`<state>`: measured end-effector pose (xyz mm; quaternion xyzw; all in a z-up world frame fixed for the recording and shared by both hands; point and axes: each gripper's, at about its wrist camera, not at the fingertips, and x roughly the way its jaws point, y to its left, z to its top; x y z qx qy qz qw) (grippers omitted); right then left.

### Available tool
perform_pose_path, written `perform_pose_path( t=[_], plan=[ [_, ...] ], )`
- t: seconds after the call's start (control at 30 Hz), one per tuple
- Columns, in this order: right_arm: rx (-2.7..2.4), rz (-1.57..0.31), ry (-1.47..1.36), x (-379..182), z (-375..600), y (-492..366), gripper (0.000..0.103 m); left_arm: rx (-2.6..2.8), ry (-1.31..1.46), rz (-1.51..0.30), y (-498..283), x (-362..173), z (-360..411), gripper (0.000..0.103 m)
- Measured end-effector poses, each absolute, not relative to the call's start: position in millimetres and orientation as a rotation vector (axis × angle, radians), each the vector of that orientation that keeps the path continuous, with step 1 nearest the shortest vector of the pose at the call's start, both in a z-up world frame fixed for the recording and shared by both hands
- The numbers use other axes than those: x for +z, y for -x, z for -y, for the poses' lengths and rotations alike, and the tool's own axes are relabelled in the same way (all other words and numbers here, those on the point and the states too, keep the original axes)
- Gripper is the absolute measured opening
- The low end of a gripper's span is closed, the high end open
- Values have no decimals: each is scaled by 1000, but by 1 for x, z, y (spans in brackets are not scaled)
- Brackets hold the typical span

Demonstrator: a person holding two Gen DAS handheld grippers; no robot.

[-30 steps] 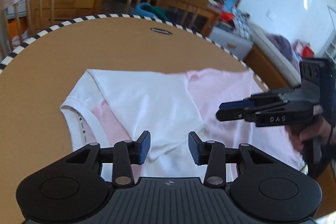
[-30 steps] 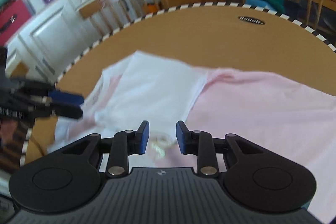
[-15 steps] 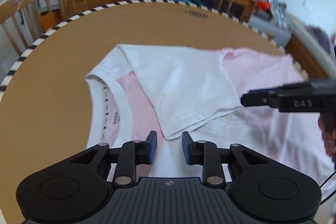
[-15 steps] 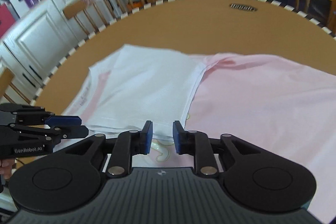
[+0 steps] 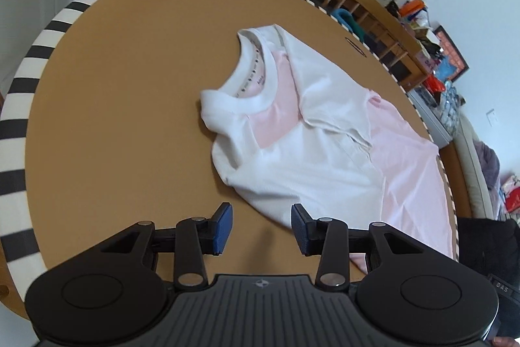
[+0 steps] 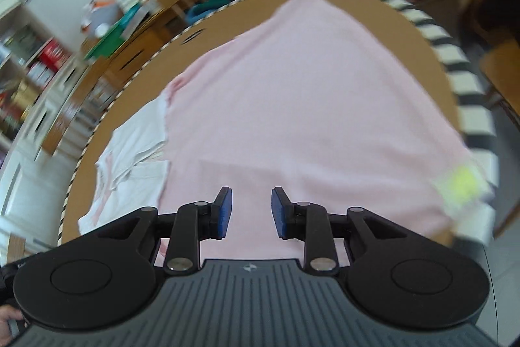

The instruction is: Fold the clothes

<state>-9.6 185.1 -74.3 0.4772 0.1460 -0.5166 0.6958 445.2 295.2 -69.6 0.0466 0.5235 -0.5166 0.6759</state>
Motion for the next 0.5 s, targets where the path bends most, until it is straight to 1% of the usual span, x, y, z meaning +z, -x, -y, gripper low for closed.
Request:
perform_pose_path(
  t=[0.1, 0.17, 0.23, 0.4, 0.5],
  plan=[
    [-1226, -306, -1098, -80, -208, 34, 33, -1137, -44, -1208, -441, -76, -297, 44],
    [-1274, -261, -1132, -81, -218, 53, 38, -1094, 15, -1232, -442, -80, -297, 46],
    [-1328, -162, -1202, -85, -224, 79, 40, -1043, 72, -1252, -444, -83, -298, 47],
    [-1392, 87, -1446, -109, -229, 134, 40, -989, 122, -1280, -446, -86, -293, 48],
    [-1435, 124, -1504, -121, -226, 146, 41, -957, 151, -1295, -447, -88, -291, 49]
  ],
)
